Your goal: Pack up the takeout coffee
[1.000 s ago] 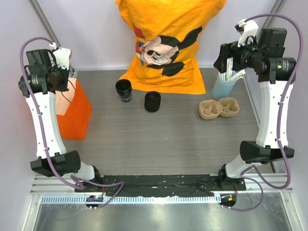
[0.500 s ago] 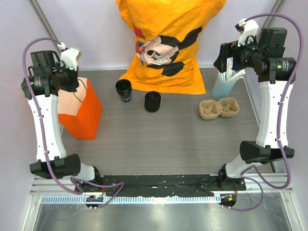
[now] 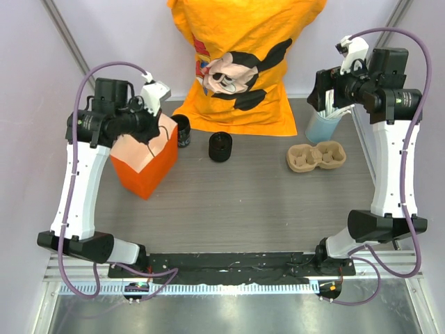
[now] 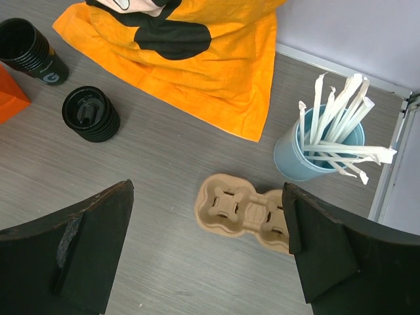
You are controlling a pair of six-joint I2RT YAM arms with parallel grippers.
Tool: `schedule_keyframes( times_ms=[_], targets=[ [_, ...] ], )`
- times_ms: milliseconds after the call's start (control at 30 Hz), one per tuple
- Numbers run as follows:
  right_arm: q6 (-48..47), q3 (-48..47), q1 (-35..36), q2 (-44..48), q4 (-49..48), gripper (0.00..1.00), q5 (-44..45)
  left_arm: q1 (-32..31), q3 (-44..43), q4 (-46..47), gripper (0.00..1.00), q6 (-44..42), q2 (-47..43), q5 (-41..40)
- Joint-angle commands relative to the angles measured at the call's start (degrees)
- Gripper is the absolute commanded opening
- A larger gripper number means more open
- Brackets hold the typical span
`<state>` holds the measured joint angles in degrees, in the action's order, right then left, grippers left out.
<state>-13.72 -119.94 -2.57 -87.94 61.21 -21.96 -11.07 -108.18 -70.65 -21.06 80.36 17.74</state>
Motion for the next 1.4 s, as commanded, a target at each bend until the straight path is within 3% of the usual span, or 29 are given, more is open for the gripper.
schedule_keyframes(
  times_ms=[0, 433, 867, 1000, 1033, 1133, 1367],
  targets=[
    [-1.49, 1.11, 0.2, 4.27, -3.46, 1.0, 0.69, -1.85, -0.98, -1.24, 0.01, -0.12, -2.66, -0.07],
    [-3.68, 5.93, 0.2, 6.29, -5.4, 1.0, 3.93, -7.73, -5.72, -4.93, 0.01, -2.06, -2.75, 8.01],
    [-7.73, 23.95, 0.2, 9.54, -11.55, 1.0, 15.35, -23.64, -5.37, -1.07, 0.07, -0.04, 1.29, 7.31],
    [-5.19, 29.66, 0.2, 8.93, -12.87, 0.97, 17.29, -26.01, -6.69, -0.8, 0.25, -0.03, 2.52, 7.57],
    [-4.75, 30.46, 0.28, 8.67, -13.22, 0.96, 17.56, -26.37, -6.95, -0.98, 0.41, -0.12, 2.7, 7.66],
    [-3.86, 33.62, 0.2, 7.96, -15.23, 0.95, 18.79, -27.16, -8.1, -1.24, 0.61, -1.0, 2.96, 7.75],
    [-4.13, 36.88, -0.07, 2.7, -18.49, 0.91, 21.43, -27.25, -13.54, -0.8, 0.94, -1.97, 3.23, 4.86]
  ],
)
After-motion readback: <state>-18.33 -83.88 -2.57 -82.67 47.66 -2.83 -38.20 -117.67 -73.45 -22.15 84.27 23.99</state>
